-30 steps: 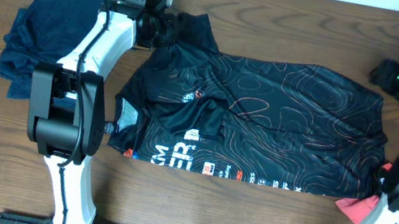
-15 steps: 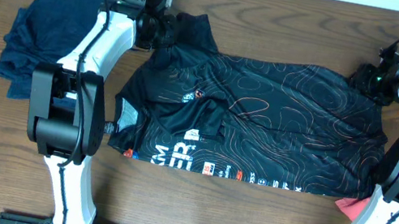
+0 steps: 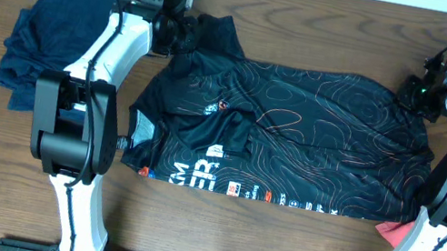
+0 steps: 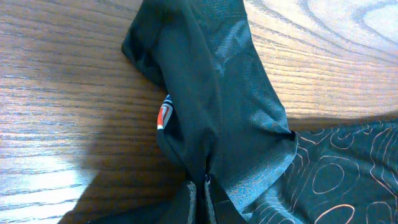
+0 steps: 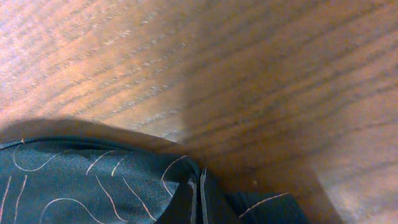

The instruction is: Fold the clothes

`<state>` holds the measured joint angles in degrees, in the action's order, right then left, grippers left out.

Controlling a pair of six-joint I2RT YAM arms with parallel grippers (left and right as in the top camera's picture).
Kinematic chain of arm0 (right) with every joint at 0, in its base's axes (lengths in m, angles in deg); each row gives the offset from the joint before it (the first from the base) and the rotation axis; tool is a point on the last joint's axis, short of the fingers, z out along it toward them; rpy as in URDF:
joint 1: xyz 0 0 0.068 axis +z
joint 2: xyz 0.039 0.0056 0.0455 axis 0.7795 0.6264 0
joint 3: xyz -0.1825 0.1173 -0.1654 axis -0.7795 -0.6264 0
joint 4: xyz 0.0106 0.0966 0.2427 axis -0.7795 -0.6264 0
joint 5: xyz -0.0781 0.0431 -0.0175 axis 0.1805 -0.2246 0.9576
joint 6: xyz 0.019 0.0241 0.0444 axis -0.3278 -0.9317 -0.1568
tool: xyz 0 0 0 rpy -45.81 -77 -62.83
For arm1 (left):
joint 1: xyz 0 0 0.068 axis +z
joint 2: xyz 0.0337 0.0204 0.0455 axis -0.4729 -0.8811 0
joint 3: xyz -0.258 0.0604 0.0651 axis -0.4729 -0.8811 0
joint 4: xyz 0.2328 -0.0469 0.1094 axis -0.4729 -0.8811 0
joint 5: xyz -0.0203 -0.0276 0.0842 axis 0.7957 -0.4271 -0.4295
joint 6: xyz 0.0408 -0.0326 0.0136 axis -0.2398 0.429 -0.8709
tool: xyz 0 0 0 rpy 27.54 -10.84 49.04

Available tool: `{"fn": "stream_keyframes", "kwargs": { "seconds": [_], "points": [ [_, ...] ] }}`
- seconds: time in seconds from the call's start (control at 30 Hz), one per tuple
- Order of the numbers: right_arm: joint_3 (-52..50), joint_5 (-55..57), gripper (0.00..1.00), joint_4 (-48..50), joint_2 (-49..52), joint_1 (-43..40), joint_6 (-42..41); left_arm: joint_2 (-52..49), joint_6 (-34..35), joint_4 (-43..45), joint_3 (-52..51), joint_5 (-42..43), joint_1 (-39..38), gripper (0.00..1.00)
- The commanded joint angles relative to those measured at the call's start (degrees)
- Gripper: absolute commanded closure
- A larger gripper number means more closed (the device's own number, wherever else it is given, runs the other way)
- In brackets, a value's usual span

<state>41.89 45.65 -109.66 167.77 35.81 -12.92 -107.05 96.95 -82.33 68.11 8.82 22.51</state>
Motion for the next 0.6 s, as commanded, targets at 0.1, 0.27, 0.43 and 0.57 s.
{"fn": "stream_keyframes", "kwargs": {
  "seconds": [0.1, 0.27, 0.43, 0.57],
  "points": [
    [1.97, 8.33, 0.99, -3.93, -6.36, -0.55, -2.36, 4.39, -1.33, -3.96, -0.07, 2.38, 0.17, 0.94],
    [1.97, 14.25, 0.99, -12.74, -12.55, -0.55, -2.34, 9.68, -2.58, -15.78, -0.07, 2.19, 0.20, 0.94],
    [1.97, 19.21, 0.99, -25.31, -15.13, -0.55, -2.34, 13.25, -4.09, -28.37, -0.07, 2.19, 0.26, 0.94],
    [1.68, 20.70, 0.99, -33.75, -15.06, -0.55, -2.27, 14.67, -4.33, -36.35, -0.07, 1.99, 0.24, 0.94]
  ]
}}
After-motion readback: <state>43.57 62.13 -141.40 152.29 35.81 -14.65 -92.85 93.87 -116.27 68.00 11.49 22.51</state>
